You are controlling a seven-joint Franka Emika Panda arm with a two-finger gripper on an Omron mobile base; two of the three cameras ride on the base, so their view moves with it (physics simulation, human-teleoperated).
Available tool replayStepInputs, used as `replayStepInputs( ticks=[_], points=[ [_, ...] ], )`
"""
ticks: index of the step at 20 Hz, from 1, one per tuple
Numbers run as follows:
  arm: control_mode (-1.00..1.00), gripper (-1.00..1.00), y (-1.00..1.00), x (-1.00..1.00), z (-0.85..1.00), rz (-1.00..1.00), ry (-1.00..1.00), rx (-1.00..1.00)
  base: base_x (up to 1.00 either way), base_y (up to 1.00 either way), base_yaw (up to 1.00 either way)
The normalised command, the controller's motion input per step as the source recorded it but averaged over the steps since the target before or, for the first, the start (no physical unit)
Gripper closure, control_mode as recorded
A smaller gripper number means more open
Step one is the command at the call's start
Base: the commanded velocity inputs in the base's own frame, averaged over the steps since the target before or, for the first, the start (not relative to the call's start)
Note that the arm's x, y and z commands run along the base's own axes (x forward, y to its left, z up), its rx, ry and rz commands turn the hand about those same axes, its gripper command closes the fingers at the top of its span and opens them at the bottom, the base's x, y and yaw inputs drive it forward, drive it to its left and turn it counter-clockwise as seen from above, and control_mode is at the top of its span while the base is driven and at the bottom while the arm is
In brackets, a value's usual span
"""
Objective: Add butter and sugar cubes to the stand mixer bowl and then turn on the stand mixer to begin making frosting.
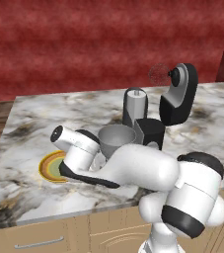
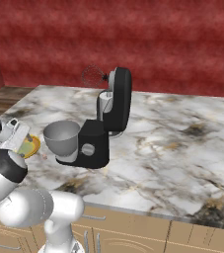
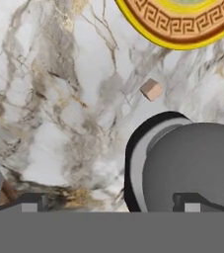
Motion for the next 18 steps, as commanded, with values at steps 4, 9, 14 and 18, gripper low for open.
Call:
replayStepInputs(
  ticks=[4,9,14,18],
  points=[
    [-1.0,-1.0,0.0,0.21,-0.3,0.0,0.05,-0.03,0.0,0.0,0.0],
    [-1.0,-1.0,0.0,0.21,-0.31,0.0,0.08,-0.02,0.0,0.0,0.0],
    [-1.0,-1.0,0.0,0.17,-0.21,0.0,0.06,0.0,0.0,0.0,0.0],
    [-1.0,-1.0,0.0,0.15,-0.22,0.0,0.06,-0.01,0.0,0.0,0.0]
  ],
)
